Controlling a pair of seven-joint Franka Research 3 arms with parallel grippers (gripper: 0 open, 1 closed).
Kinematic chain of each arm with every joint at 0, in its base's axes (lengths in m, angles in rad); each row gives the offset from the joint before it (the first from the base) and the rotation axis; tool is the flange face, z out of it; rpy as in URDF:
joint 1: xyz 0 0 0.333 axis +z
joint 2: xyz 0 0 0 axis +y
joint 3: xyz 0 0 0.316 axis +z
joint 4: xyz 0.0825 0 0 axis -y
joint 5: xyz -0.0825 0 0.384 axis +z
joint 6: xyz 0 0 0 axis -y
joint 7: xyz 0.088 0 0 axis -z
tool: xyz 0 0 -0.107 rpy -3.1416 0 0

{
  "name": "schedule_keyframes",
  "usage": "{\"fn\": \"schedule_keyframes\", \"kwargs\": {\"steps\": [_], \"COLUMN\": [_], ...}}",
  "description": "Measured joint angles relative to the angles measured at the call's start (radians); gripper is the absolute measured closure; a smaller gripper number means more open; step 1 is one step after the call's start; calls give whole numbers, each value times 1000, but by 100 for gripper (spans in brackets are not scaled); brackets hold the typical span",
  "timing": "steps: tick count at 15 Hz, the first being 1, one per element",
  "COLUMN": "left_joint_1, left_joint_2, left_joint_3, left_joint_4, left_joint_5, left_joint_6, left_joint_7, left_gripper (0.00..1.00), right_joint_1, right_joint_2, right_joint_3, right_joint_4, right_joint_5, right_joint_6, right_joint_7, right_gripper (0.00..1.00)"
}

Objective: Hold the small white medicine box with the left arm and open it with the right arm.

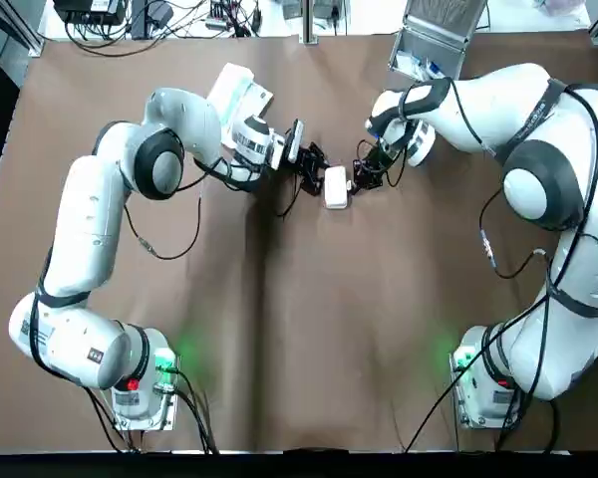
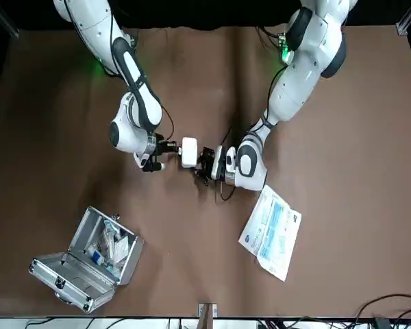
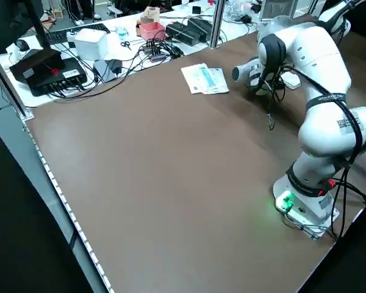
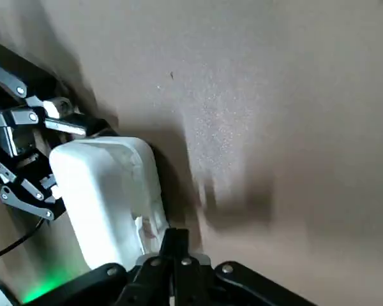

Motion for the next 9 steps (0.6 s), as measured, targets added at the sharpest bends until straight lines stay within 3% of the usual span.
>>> {"fn": "schedule_keyframes", "kwargs": {"steps": [9], "left_joint_1": [0], "left_joint_2": [0], "left_joint_3": [0], "left_joint_4": [0], "left_joint_5": [0], "left_joint_6": [0], "left_joint_7": [0], "left_gripper": [59], "right_joint_1": [17], "right_joint_2": [2], "right_joint_3": [0], "right_joint_4": [8], "right_joint_5": [31], "right_joint_6": [-3], "right_joint_7": [-1], "right_gripper": [99]}}
